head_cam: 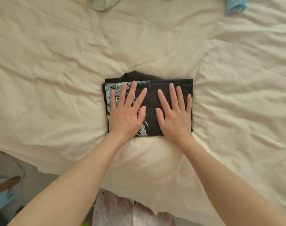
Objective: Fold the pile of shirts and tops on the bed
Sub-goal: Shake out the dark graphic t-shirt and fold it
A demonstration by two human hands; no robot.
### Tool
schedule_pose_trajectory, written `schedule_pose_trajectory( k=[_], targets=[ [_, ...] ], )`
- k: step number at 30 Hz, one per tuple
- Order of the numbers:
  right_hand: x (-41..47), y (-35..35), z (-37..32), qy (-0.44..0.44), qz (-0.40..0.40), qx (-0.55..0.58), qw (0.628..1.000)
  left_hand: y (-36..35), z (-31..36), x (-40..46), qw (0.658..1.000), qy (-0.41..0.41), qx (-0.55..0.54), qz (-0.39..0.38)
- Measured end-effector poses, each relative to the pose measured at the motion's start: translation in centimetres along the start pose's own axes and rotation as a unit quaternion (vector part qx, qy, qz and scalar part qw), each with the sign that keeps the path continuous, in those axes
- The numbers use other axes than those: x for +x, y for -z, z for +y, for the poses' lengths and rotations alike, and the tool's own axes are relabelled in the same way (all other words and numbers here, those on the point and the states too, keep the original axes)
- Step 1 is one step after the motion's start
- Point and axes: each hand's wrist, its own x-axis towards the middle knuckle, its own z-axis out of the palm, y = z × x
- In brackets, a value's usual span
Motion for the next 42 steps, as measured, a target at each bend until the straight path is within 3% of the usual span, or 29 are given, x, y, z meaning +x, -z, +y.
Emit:
schedule_pose_trajectory(
  k=[6,9,11,13,15,16,18,21,23,31,37,42],
  targets=[
    [0.2,2.3,-0.2,-0.015,-0.03,0.077,0.996,2.5,-0.6,0.1,0.996,-0.023,-0.056,-0.068],
    [-0.5,5.0,0.4,-0.109,0.04,0.194,0.974,4.5,-2.0,-1.3,0.996,0.006,-0.093,-0.016],
    [-1.0,6.3,1.4,-0.277,0.049,0.279,0.918,5.3,-3.1,-2.5,0.977,0.111,-0.18,0.016],
    [-0.7,7.3,2.0,-0.419,-0.017,0.405,0.813,6.2,-3.5,-3.0,0.908,0.262,-0.326,0.002],
    [0.2,8.0,2.4,-0.445,-0.095,0.513,0.728,6.8,-3.7,-2.6,0.84,0.355,-0.408,-0.03],
    [0.8,8.4,2.6,-0.44,-0.135,0.541,0.704,6.9,-3.9,-2.3,0.83,0.364,-0.42,-0.054],
    [1.7,9.0,3.1,-0.434,-0.197,0.571,0.668,7.2,-4.2,-1.9,0.825,0.36,-0.424,-0.101],
    [1.9,9.7,3.5,-0.447,-0.23,0.585,0.636,8.0,-4.5,-1.6,0.782,0.371,-0.483,-0.135],
    [1.4,10.5,3.2,-0.443,-0.208,0.582,0.649,9.3,-4.4,-1.9,0.77,0.357,-0.511,-0.137],
    [-4.6,19.5,-0.7,-0.336,-0.094,0.545,0.763,17.5,-2.2,-7.6,0.802,0.282,-0.525,-0.042],
    [-11.2,25.6,-4.2,-0.344,0.028,0.541,0.767,23.8,-0.4,-11.5,0.809,0.26,-0.526,-0.006],
    [-17.6,27.8,-5.4,-0.371,0.08,0.497,0.78,27.2,1.9,-13.5,0.834,0.206,-0.509,-0.052]
  ],
)
